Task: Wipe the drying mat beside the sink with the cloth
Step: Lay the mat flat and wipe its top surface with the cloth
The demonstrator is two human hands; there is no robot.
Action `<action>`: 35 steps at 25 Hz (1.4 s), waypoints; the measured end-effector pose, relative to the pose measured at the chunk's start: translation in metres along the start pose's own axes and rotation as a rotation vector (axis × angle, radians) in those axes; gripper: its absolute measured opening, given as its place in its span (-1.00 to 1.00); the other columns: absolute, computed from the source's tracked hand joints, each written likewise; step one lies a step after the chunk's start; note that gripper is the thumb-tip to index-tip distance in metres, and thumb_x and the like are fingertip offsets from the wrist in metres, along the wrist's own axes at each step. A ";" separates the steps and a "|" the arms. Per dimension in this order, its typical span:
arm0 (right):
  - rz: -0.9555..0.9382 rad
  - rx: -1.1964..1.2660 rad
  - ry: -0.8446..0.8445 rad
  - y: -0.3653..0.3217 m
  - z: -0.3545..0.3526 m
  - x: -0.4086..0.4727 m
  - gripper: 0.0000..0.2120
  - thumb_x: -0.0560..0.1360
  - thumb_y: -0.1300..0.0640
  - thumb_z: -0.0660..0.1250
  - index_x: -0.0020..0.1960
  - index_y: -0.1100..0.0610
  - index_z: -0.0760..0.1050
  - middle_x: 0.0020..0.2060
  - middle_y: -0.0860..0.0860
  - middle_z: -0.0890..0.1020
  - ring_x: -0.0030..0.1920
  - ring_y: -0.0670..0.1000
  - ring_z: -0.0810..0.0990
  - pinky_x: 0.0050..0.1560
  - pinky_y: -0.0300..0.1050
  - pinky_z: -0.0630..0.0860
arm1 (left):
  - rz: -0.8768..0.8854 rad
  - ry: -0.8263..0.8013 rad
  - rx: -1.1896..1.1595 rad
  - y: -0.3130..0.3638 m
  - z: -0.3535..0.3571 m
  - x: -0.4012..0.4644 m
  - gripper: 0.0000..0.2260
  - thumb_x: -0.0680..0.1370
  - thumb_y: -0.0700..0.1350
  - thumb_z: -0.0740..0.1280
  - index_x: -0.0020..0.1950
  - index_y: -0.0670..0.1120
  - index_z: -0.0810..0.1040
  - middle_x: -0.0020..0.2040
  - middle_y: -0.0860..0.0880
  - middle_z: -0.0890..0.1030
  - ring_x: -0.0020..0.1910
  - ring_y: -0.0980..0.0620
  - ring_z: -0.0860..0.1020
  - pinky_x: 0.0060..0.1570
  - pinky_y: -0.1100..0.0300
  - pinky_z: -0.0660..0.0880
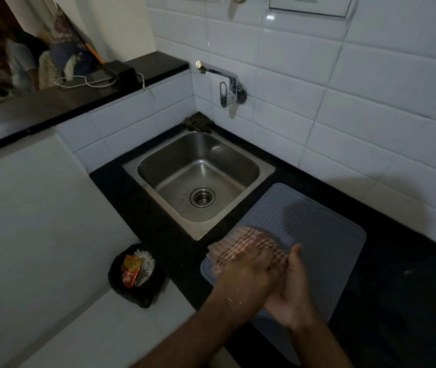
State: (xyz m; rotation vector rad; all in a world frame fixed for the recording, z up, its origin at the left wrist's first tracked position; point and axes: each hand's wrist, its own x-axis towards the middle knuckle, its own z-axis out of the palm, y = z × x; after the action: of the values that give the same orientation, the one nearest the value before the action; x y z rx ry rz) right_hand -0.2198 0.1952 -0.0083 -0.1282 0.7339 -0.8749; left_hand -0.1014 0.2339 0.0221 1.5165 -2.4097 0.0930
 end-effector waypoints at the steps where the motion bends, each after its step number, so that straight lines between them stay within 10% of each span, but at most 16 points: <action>1: 0.003 0.034 -0.007 0.002 -0.002 0.003 -0.29 0.56 -0.38 0.07 0.15 0.19 0.68 0.15 0.22 0.67 0.13 0.19 0.68 0.14 0.11 0.62 | 0.005 -0.061 -0.014 0.003 0.004 -0.003 -0.77 0.49 -0.02 0.41 0.14 0.04 0.63 0.12 0.02 0.63 0.08 0.06 0.57 0.00 0.08 0.60; 7: 0.061 -0.271 0.051 0.000 -0.004 0.027 -0.64 0.58 0.03 0.26 0.20 0.26 0.64 0.14 0.25 0.66 0.06 0.18 0.70 0.07 0.02 0.64 | -0.133 -0.186 -0.272 -0.001 0.009 -0.033 -0.62 0.60 0.06 0.21 0.39 -0.02 0.42 0.31 -0.06 0.50 0.23 -0.04 0.47 0.21 0.03 0.44; 10: -0.352 -0.934 0.128 -0.019 -0.009 0.041 -0.68 0.56 0.23 0.37 0.29 0.03 0.51 0.17 -0.08 0.63 0.19 0.04 0.58 0.08 -0.24 0.54 | -0.295 -0.264 -0.343 -0.011 0.014 -0.060 -0.56 0.63 0.16 0.12 0.47 0.02 0.33 0.43 -0.04 0.41 0.36 -0.01 0.37 0.32 0.06 0.33; 13: -0.692 -1.626 -0.411 -0.046 -0.006 0.052 -0.47 0.59 0.25 0.33 0.42 -0.23 0.37 0.21 -0.34 0.52 0.17 0.05 0.57 0.13 -0.16 0.57 | -0.425 -0.440 -0.197 -0.025 0.039 -0.076 -0.44 0.60 0.25 0.11 0.53 0.00 0.26 0.55 -0.08 0.26 0.50 -0.06 0.23 0.46 -0.01 0.20; 18: -0.946 -2.673 -1.083 -0.013 -0.005 0.091 -0.28 0.54 0.04 0.36 0.58 -0.19 0.08 0.41 -0.06 0.47 0.26 0.04 0.52 0.26 0.07 0.46 | -0.632 -0.413 -0.043 -0.042 0.056 -0.082 -0.59 0.56 0.19 0.21 0.32 0.02 0.50 0.36 -0.05 0.48 0.32 -0.07 0.41 0.33 0.03 0.35; 22: -0.825 -2.638 -1.210 -0.002 -0.008 0.106 -0.24 0.59 0.09 0.24 0.63 -0.12 -0.14 0.56 -0.02 0.25 0.35 0.10 0.45 0.34 0.13 0.40 | -0.672 -0.383 -0.063 -0.048 0.061 -0.082 -0.62 0.59 0.10 0.19 0.37 0.05 0.46 0.36 0.00 0.47 0.35 -0.02 0.40 0.41 0.02 0.28; 30: -1.012 -2.671 -1.353 -0.017 0.008 0.138 -0.43 0.51 0.06 0.38 0.48 -0.16 0.33 0.39 0.01 0.47 0.15 0.13 0.53 0.05 0.11 0.56 | -0.623 -0.541 0.047 -0.053 0.059 -0.065 -0.59 0.63 -0.05 0.13 0.48 -0.07 0.34 0.47 -0.09 0.37 0.41 -0.09 0.32 0.44 0.00 0.19; 35: -0.990 -2.823 -1.147 -0.086 0.002 0.166 -0.57 0.54 -0.15 0.29 0.40 -0.18 0.43 0.34 -0.02 0.50 0.25 0.08 0.49 0.17 0.11 0.50 | -0.566 -0.619 0.077 -0.056 0.054 -0.054 -0.58 0.65 -0.03 0.08 0.48 -0.13 0.34 0.53 -0.10 0.29 0.45 -0.11 0.27 0.49 -0.05 0.12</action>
State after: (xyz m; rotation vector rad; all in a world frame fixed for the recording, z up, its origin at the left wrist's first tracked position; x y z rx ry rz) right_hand -0.2055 0.0165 -0.0618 2.9633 -0.1028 -0.2423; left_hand -0.0407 0.2447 -0.0503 2.4883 -2.2693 -0.4725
